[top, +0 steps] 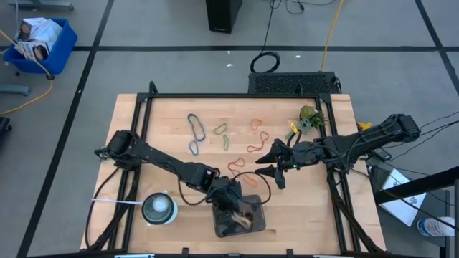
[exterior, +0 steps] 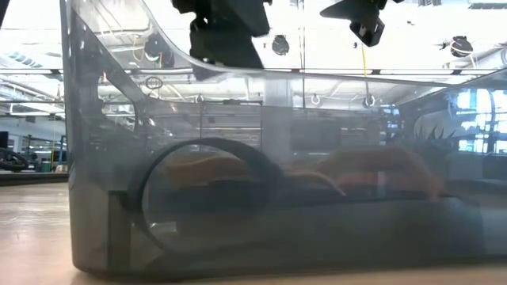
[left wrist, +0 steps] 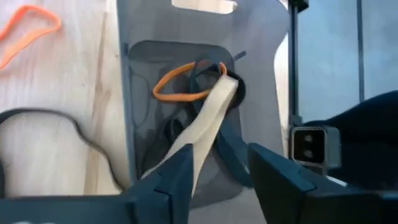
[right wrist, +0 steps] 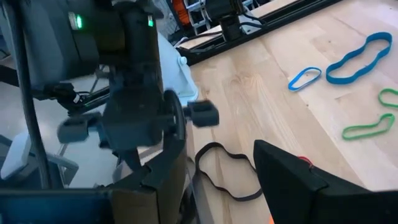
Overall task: Pick and place rubber bands into bin
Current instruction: Put the black rubber band into the bin
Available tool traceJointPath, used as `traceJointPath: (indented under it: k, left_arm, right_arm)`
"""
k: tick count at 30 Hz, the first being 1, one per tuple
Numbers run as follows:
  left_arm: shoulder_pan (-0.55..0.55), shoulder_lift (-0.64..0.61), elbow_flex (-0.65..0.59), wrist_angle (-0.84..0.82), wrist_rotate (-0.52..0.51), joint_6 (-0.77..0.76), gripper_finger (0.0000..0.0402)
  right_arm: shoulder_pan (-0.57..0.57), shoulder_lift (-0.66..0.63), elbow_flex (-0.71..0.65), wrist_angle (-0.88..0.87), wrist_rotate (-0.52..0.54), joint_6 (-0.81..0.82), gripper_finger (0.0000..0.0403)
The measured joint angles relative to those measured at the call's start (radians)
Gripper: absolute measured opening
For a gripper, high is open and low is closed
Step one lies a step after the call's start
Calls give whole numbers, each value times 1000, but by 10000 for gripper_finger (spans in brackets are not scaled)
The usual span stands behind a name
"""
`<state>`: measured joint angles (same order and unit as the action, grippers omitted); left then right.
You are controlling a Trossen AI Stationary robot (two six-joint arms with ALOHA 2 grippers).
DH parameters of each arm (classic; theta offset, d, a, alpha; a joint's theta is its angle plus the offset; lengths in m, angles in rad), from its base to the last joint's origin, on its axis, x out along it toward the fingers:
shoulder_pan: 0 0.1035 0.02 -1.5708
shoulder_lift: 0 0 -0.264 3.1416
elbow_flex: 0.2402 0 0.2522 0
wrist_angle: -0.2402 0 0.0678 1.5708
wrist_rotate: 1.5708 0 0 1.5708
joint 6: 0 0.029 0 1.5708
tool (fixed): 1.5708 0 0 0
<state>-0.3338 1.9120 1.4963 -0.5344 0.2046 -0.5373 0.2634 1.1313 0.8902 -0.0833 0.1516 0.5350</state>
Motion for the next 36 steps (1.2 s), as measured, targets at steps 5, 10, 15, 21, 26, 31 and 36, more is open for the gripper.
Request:
traceJointPath:
  k: [5,10,15,21,26,31,36]
  left_arm:
    - [29,-107,0,-55,7,37,187]
    - [75,-244,1,-149,5,111,193]
    - [113,-393,1,-248,2,204,195]
    - [186,-533,1,-399,-103,308,196]
    - [236,-562,-3,-497,-170,399,196]
    - [261,-529,-63,-495,-226,332,195]
    - [256,-469,-171,-381,-272,254,195]
  right_arm:
    - [0,0,1,0,0,-2,180]
    - [0,0,1,-3,0,-4,180]
    - [-2,0,0,0,1,-22,181]
    - [-22,0,0,4,2,-50,181]
    - [-62,0,0,1,3,-57,181]
    - [-101,0,0,-4,4,-57,181]
    - [-131,0,0,-8,4,-61,181]
